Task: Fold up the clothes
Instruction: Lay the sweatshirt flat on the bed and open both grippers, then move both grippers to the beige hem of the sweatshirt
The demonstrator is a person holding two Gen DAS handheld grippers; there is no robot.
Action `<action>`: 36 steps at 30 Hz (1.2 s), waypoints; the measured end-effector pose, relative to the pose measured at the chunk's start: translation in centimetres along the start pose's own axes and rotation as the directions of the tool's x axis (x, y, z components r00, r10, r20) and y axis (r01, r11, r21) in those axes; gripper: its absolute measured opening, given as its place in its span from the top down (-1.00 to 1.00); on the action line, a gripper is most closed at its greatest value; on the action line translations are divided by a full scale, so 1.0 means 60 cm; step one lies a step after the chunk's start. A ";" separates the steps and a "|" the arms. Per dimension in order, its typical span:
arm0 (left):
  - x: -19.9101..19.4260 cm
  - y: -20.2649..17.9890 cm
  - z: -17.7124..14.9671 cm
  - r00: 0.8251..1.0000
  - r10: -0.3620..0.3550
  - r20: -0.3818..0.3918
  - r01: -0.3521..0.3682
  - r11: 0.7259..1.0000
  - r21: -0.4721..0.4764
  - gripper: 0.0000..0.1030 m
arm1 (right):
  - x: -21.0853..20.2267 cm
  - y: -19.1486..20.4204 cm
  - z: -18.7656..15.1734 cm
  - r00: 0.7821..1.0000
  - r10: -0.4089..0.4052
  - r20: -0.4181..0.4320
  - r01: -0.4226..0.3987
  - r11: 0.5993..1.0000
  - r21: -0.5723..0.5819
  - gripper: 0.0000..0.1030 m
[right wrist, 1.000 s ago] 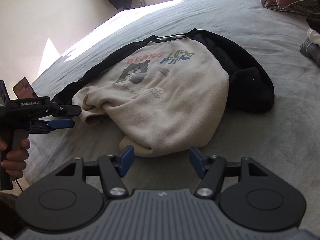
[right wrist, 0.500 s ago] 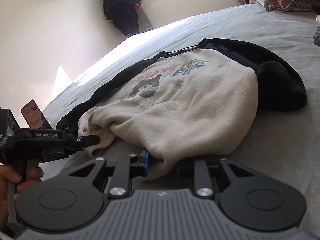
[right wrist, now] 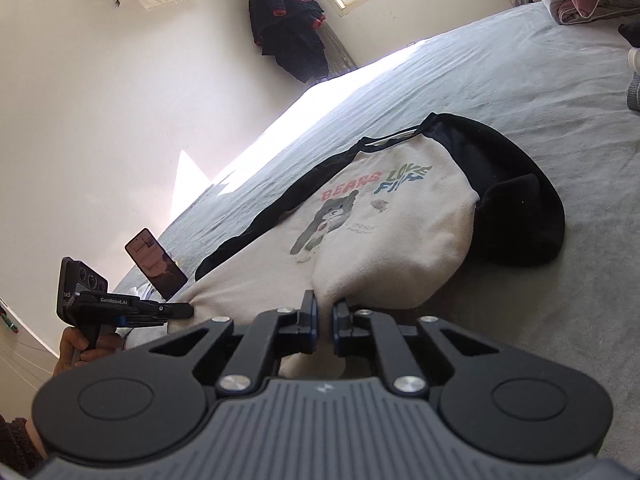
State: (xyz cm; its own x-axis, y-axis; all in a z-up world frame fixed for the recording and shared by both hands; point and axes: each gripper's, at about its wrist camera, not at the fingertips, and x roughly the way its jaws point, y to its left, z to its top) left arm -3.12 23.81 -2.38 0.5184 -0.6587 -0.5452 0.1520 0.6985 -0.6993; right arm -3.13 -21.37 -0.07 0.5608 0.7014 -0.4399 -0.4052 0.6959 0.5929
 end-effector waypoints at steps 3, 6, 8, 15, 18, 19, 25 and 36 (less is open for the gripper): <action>0.000 0.008 -0.003 0.998 -0.043 -0.047 0.043 0.999 -0.007 0.93 | -0.012 -0.025 0.002 0.998 0.040 -0.049 -0.035 0.995 0.093 0.82; 0.016 0.008 -0.007 0.995 0.015 -0.100 -0.012 1.000 0.029 0.91 | -0.012 -0.037 0.000 0.994 0.023 -0.103 -0.010 0.992 0.124 0.79; 0.025 0.009 -0.011 0.990 0.058 -0.127 -0.052 0.997 0.049 0.88 | -0.011 -0.031 -0.001 0.991 -0.021 -0.129 0.032 0.996 0.087 0.68; 0.007 0.017 -0.005 0.987 0.130 -0.097 -0.121 0.989 0.089 0.21 | -0.023 -0.025 -0.016 0.982 -0.122 -0.142 0.120 0.993 -0.023 0.00; 0.003 0.032 0.001 0.985 0.153 -0.084 -0.149 0.987 0.058 0.21 | -0.032 -0.040 -0.016 0.981 -0.146 -0.129 0.147 0.989 -0.008 -0.01; 0.003 0.036 0.001 0.982 0.169 -0.083 -0.165 0.985 0.053 0.21 | -0.034 -0.047 -0.015 0.981 -0.151 -0.124 0.153 0.988 0.008 -0.01; 0.013 0.045 -0.003 0.978 0.187 -0.092 -0.183 0.982 0.043 0.24 | -0.025 -0.070 -0.019 0.966 -0.218 -0.137 0.225 0.974 0.038 -0.01; 0.046 0.024 -0.005 0.981 0.153 -0.118 -0.146 0.987 0.064 0.24 | 0.024 -0.044 -0.021 0.970 -0.166 -0.177 0.176 0.984 0.041 -0.01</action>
State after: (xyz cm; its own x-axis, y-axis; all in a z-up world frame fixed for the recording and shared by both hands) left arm -1.73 22.91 -5.04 0.4324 -0.5725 -0.6966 0.1280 0.8037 -0.5811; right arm -2.19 -22.01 -3.09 0.4837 0.5923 -0.6443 -0.2705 0.8013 0.5335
